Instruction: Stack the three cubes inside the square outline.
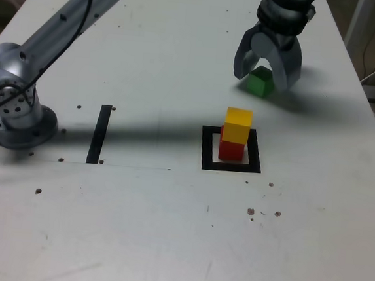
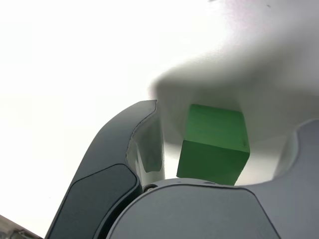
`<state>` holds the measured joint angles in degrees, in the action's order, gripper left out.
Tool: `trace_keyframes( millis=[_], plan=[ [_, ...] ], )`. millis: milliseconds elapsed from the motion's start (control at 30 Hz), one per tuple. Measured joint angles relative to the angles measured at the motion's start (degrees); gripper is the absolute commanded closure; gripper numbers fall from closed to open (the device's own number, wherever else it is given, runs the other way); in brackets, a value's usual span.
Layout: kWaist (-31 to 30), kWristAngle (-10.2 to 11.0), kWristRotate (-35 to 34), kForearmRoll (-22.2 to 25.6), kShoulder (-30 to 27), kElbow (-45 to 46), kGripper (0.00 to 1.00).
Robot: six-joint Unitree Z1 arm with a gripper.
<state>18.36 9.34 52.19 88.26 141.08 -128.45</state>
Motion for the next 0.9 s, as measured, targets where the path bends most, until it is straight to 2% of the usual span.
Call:
trace_keyframes(
  millis=[133,267,900],
  plan=[
    [-0.2,0.6,-1.4,0.0,0.1,-0.1,0.54],
    [-0.5,0.6,-1.6,-0.2,0.4,-0.4,0.64],
    [-0.6,0.1,-1.6,-0.2,0.6,-0.6,0.64]
  ],
)
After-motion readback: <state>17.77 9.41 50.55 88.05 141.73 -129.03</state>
